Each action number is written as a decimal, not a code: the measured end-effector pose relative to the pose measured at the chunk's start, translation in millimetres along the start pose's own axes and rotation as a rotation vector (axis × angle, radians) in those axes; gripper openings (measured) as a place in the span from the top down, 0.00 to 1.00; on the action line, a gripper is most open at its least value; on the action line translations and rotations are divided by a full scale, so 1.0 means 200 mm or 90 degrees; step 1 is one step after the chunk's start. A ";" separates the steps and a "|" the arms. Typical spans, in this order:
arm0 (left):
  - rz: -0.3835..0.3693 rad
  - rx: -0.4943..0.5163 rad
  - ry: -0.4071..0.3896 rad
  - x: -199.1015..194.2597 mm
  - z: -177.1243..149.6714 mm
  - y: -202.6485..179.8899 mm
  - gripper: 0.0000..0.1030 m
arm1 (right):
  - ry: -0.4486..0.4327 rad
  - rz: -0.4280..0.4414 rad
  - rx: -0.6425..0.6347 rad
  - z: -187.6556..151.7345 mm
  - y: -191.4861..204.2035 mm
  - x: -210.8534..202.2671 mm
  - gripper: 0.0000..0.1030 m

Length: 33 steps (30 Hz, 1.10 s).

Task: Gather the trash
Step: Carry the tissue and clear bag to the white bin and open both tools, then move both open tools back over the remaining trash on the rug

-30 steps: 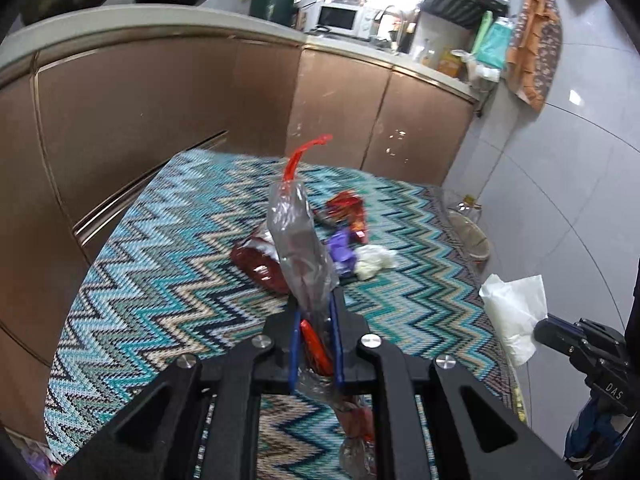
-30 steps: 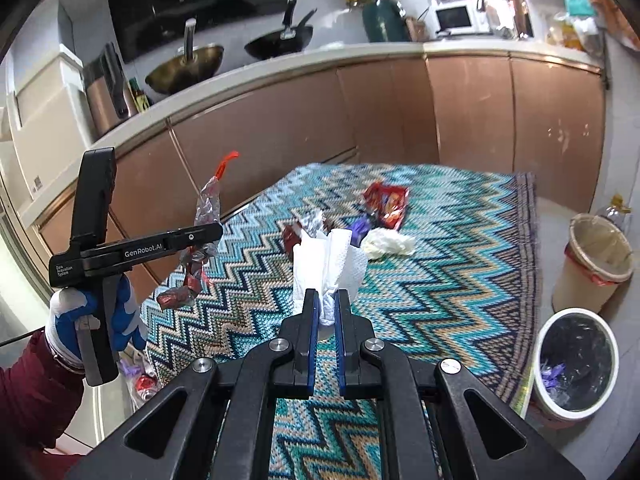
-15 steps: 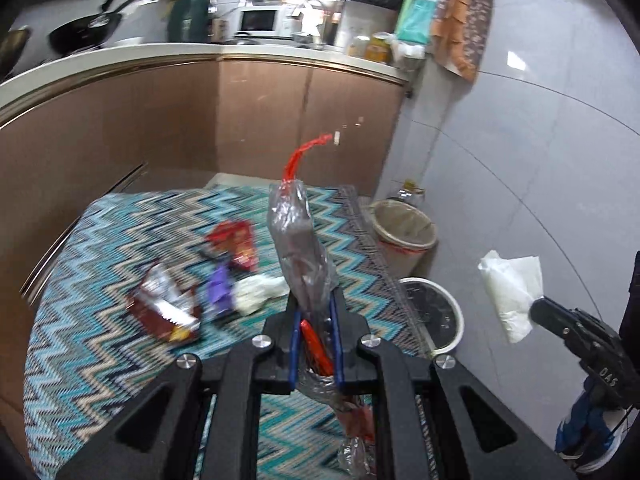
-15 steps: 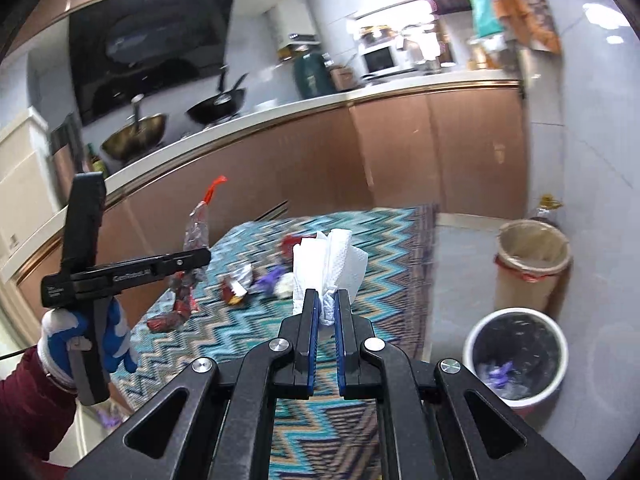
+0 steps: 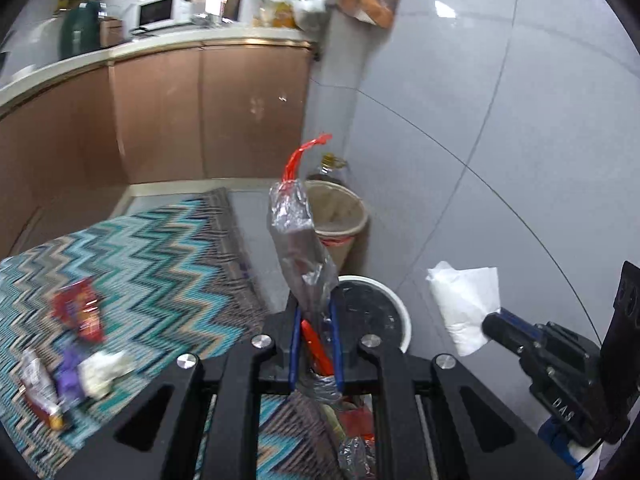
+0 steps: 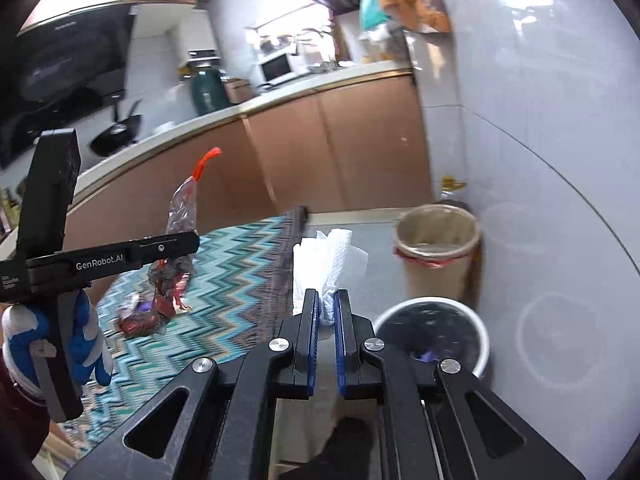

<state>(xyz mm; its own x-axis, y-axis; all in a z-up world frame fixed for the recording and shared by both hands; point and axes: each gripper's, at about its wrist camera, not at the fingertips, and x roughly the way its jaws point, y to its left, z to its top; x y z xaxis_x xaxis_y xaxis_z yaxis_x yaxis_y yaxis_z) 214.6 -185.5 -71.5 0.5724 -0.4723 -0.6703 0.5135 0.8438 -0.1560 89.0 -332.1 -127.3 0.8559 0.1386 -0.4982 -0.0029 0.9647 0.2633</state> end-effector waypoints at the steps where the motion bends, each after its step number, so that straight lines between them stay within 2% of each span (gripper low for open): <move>1: -0.006 0.004 0.007 0.06 0.01 -0.03 0.89 | 0.002 -0.008 0.007 0.01 -0.04 0.02 0.93; 7: -0.034 0.019 0.052 0.43 0.11 -0.17 0.89 | 0.021 -0.056 0.043 0.03 -0.24 0.18 0.93; 12: -0.030 0.019 0.090 0.70 0.13 -0.21 0.89 | 0.051 -0.084 0.076 0.01 -0.40 0.35 0.93; 18: -0.032 0.014 0.129 0.97 0.13 -0.26 0.86 | 0.088 -0.110 0.090 -0.02 -0.51 0.55 0.89; 22: -0.034 0.008 0.143 1.08 0.13 -0.26 0.83 | 0.104 -0.121 0.098 -0.04 -0.56 0.63 0.88; 25: -0.041 0.007 0.140 1.11 0.13 -0.26 0.73 | 0.107 -0.131 0.105 -0.05 -0.58 0.65 0.79; 26: -0.042 0.007 0.138 1.11 0.13 -0.26 0.72 | 0.107 -0.134 0.106 -0.06 -0.58 0.65 0.75; 33: -0.053 0.013 0.122 1.04 0.12 -0.28 0.72 | 0.095 -0.149 0.101 -0.06 -0.56 0.58 0.69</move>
<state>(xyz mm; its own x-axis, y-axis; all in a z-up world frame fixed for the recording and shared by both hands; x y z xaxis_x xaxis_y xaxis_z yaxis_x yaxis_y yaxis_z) 320.0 -336.6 -184.4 0.3968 -0.4808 -0.7819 0.5678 0.7979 -0.2024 183.4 -420.8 -224.5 0.7382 -0.0399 -0.6733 0.2759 0.9288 0.2475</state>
